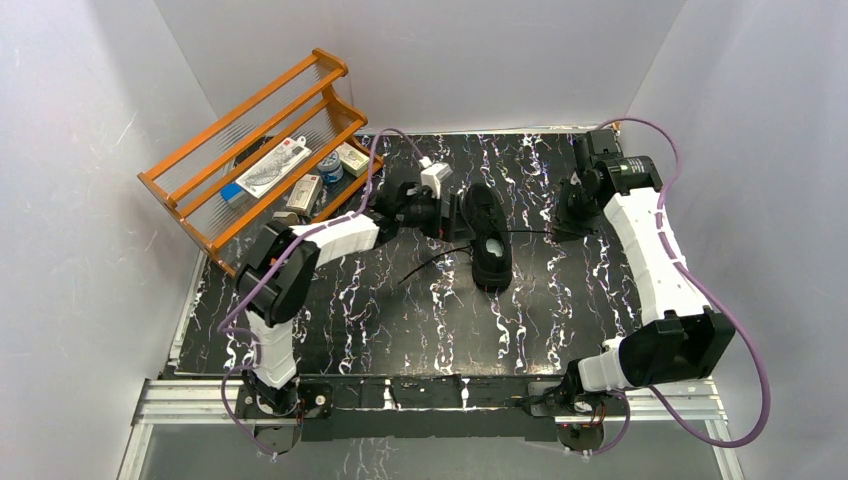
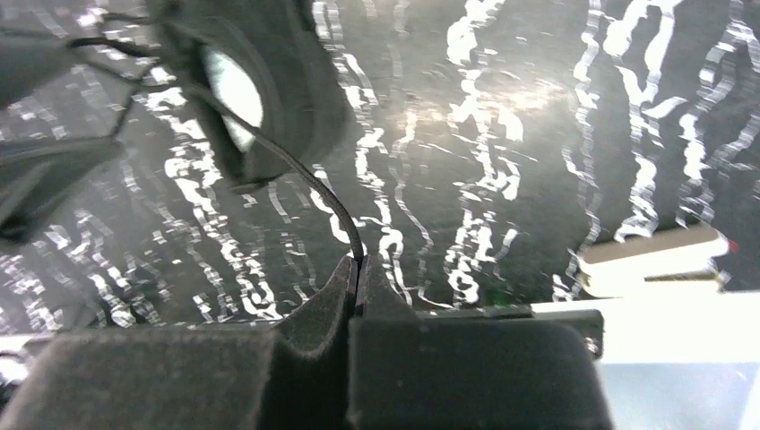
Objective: Tie the shoes
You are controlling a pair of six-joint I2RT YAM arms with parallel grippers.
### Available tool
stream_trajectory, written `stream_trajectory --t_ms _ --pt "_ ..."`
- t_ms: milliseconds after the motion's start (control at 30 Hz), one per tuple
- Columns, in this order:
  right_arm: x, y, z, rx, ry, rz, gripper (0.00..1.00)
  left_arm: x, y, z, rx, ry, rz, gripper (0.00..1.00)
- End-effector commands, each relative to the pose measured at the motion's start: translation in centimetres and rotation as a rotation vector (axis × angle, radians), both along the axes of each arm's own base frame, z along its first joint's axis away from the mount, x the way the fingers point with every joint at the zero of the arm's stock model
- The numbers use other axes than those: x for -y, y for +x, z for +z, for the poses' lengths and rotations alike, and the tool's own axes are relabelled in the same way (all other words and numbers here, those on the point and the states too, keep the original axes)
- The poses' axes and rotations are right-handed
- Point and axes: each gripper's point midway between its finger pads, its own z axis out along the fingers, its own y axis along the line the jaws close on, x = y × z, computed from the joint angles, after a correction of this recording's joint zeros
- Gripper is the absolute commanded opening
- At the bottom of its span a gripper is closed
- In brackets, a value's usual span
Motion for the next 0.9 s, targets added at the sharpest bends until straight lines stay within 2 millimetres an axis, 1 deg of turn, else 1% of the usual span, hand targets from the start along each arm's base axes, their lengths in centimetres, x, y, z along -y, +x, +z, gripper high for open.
stream_trajectory --t_ms 0,100,167,267,333,467,533,633,700,733,800,867 --pt "4.7 -0.9 1.4 0.007 -0.223 -0.136 0.0 -2.4 -1.1 4.2 -0.075 -0.085 0.044 0.83" --pt "5.4 0.2 2.7 0.045 -0.251 -0.166 0.0 -3.6 -1.4 3.1 -0.101 -0.059 0.055 0.77" --pt "6.0 0.7 3.5 0.06 -0.282 -0.192 0.0 -3.9 -1.2 2.3 -0.128 -0.048 0.057 0.69" --pt "7.5 1.6 5.3 0.119 -0.357 -0.225 0.0 -3.8 -0.9 1.1 -0.133 -0.03 0.032 0.68" --pt "7.6 2.6 6.1 0.163 -0.365 -0.204 0.0 -3.2 -1.0 0.7 -0.126 -0.056 -0.003 0.68" --pt "6.7 4.1 6.7 0.191 -0.323 -0.179 0.0 -1.5 -0.7 0.4 -0.138 -0.143 -0.069 0.7" --pt "6.7 4.3 6.7 0.178 -0.327 -0.179 0.0 -0.7 -0.1 0.3 -0.15 -0.175 -0.078 0.69" --pt "7.3 4.1 7.7 0.191 -0.36 -0.185 0.0 0.3 0.2 -0.1 -0.165 -0.197 -0.097 0.69" --pt "7.2 4.1 8.4 0.209 -0.351 -0.171 0.0 0.9 0.2 -0.4 -0.17 -0.204 -0.116 0.7" --pt "6.8 4.2 8.7 0.218 -0.336 -0.159 0.0 1.3 0.2 -0.2 -0.171 -0.218 -0.125 0.7" --pt "5.4 4.3 9.3 0.244 -0.271 -0.085 0.0 1.8 0.3 0.1 -0.17 -0.235 -0.133 0.7" --pt "4.0 4.3 10.2 0.275 -0.201 -0.026 0.0 2.0 0.8 0.4 -0.167 -0.239 -0.115 0.67"
